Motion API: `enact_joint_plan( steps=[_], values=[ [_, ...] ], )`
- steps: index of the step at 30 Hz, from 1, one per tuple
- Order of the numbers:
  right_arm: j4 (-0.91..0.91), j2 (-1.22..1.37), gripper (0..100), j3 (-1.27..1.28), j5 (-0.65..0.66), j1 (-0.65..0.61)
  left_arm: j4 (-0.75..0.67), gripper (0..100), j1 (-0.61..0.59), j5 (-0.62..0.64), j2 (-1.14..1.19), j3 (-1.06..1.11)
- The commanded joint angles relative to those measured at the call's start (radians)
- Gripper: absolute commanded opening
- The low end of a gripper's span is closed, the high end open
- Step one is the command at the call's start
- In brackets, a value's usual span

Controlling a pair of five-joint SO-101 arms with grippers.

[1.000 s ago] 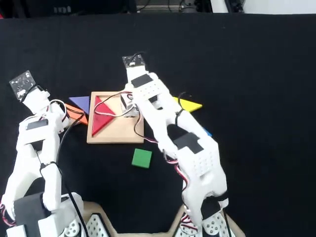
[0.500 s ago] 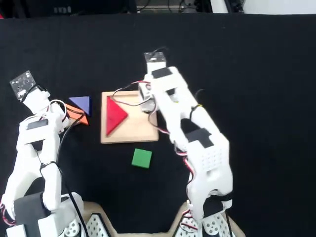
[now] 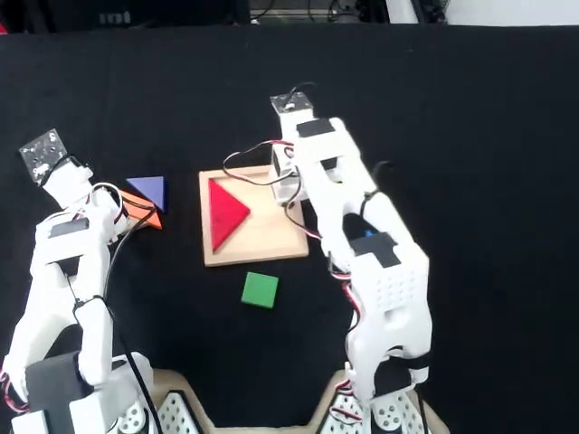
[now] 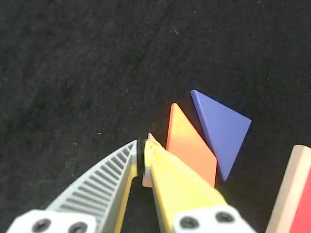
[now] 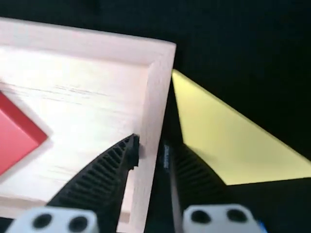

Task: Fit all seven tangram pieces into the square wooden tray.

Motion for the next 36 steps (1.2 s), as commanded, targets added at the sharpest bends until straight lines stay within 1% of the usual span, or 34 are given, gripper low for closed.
enact_joint_plan(
  steps=[1, 6, 9, 11, 14, 16, 17, 19, 20, 23, 26, 27, 29, 30, 34, 36],
  values=[
    [0.017, -0.012, 15.8, -0.041, 0.008, 0.046, -0.014, 5, 0.015, -0.009, -0.005, -0.018],
    [0.086, -0.127, 23.0, -0.03, 0.035, 0.017, -0.014, 5, 0.015, -0.009, -0.005, -0.018],
    [0.094, -0.237, 23.4, 0.013, 0.064, 0.015, -0.014, 5, 0.015, -0.009, -0.003, -0.024],
    [0.089, -0.314, 23.4, 0.042, 0.101, 0.037, -0.014, 5, 0.015, -0.009, -0.003, -0.024],
    [0.081, -0.426, 23.4, 0.077, 0.239, 0.104, -0.014, 5, 0.015, -0.009, -0.003, -0.024],
    [0.037, -0.466, 23.4, 0.124, 0.396, 0.167, -0.014, 5, 0.015, -0.009, -0.003, -0.024],
    [0.014, -0.467, 23.4, 0.148, 0.494, 0.199, -0.014, 5, 0.015, -0.009, -0.003, -0.024],
    [-0.003, -0.446, 23.4, 0.185, 0.698, 0.23, -0.015, 5, 0.015, -0.009, -0.003, -0.024],
    [-0.008, -0.424, 23.4, 0.194, 0.763, 0.247, -0.015, 5, 0.015, -0.009, -0.003, -0.024],
    [-0.009, -0.344, 23.4, 0.142, 0.766, 0.302, -0.028, 5, 0.03, -0.011, -0.003, -0.022],
    [0.002, -0.262, 23.4, 0.076, 0.776, 0.33, -0.035, 5, 0.039, -0.011, -0.003, -0.021],
    [0.015, -0.24, 23.4, 0.068, 0.81, 0.33, -0.035, 5, 0.041, -0.011, -0.003, -0.021],
    [0.06, -0.217, 23.4, 0.067, 0.934, 0.316, -0.035, 5, 0.041, -0.018, -0.003, -0.019],
    [0.075, -0.219, 23.4, 0.071, 0.974, 0.305, -0.035, 5, 0.042, -0.034, -0.003, -0.019],
    [0.106, -0.269, 23.7, 0.071, 0.991, 0.272, -0.035, 5, 0.042, -0.041, -0.003, -0.021],
    [0.118, -0.305, 23.7, 0.082, 1.033, 0.253, -0.035, 5, 0.042, -0.043, -0.003, -0.021]
  ],
)
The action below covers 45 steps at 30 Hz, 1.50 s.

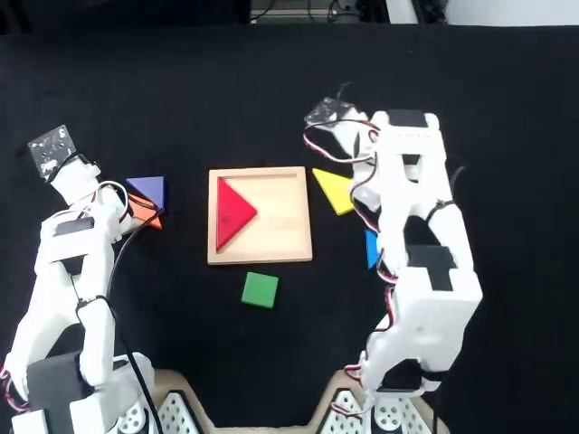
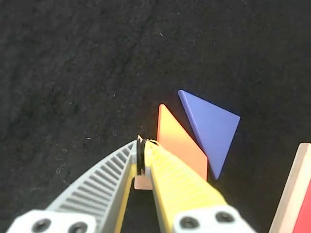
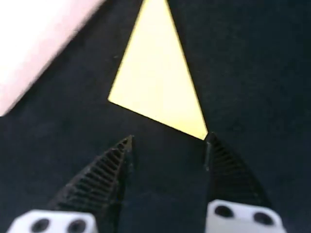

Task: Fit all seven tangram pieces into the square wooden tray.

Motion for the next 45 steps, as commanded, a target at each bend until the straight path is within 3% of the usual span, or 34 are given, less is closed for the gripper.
enact_joint_plan(
  steps=[1, 6, 14, 37, 41, 45],
  values=[
    [0.026, -0.101, 23.7, -0.022, 0.087, -0.044, -0.017, 5, 0.016, -0.014, -0.003, -0.021],
    [0.026, -0.114, 23.7, 0.062, 0.226, -0.107, -0.017, 5, 0.045, -0.031, -0.002, -0.019],
    [-0.13, -0.053, 23.7, 0.087, 0.206, -0.117, -0.017, 5, 0.047, -0.043, -0.002, -0.019],
    [-0.166, 0.056, 24.1, 0.105, 0.253, -0.127, -0.017, 5, 0.047, -0.043, -0.002, -0.021],
    [-0.166, 0.056, 33.7, 0.111, 0.253, -0.127, -0.017, 5, 0.047, -0.043, -0.002, -0.021],
    [-0.166, 0.071, 29.7, 0.11, 0.255, -0.129, -0.017, 5, 0.047, -0.043, -0.002, -0.021]
  ],
)
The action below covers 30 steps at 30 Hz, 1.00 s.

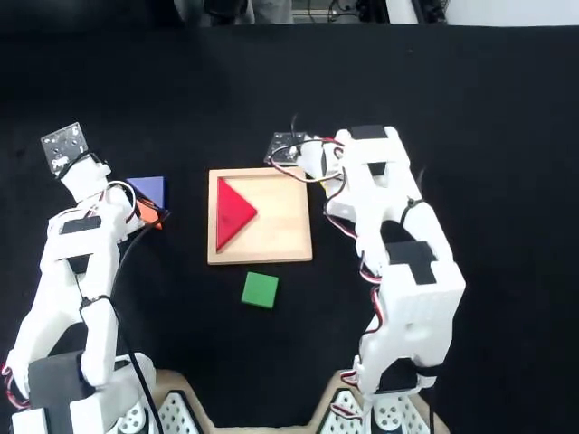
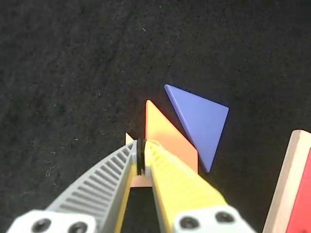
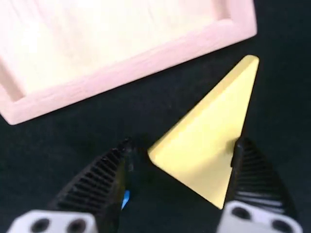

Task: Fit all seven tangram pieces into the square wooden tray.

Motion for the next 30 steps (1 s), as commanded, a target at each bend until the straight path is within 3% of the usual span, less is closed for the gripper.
enact_joint_plan(
  steps=[1, 19, 24, 30],
  values=[
    [-0.011, 0.018, 28.6, -0.004, 0.015, -0.023, -0.017, 5, 0.01, -0.011, -0.005, -0.021],
    [0.011, 0.038, 27.4, 0.001, 0.017, -0.061, -0.017, 5, 0.01, -0.011, -0.005, -0.019],
    [0.018, 0.079, 18.8, -0.03, 0.017, -0.058, -0.017, 5, 0.01, -0.011, -0.005, -0.018],
    [0.026, 0.085, 17.6, -0.038, 0.017, -0.049, -0.017, 5, 0.01, -0.011, -0.005, -0.016]
  ],
)
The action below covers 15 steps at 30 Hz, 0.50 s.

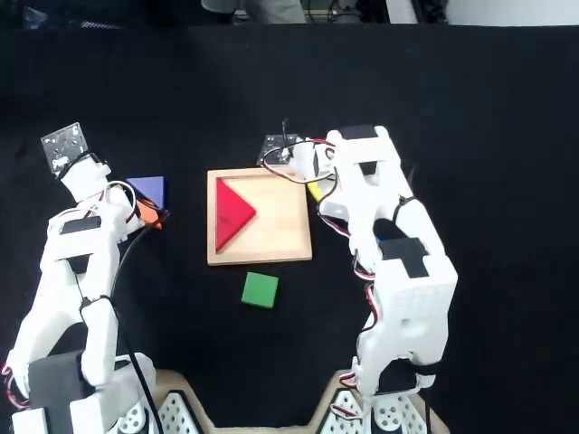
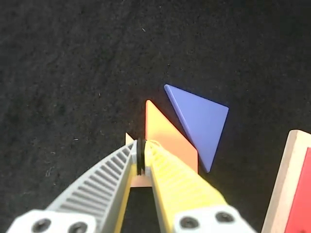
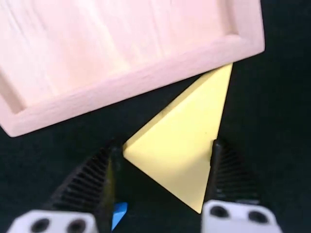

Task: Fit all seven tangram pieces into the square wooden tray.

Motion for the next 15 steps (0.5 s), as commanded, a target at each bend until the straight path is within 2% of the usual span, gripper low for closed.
enact_joint_plan(
  steps=[1, 8, 15],
  values=[
    [0.023, 0.021, 17.6, -0.004, 0.012, -0.005, -0.017, 5, 0.01, -0.011, -0.005, -0.016],
    [0.044, 0.025, 17.6, -0.11, 0.012, 0.11, -0.017, 5, 0.01, -0.011, -0.005, -0.018],
    [0.299, 0.025, 17.6, -0.289, 0.015, 0.133, -0.017, 5, 0.01, -0.011, -0.005, -0.019]
  ],
)
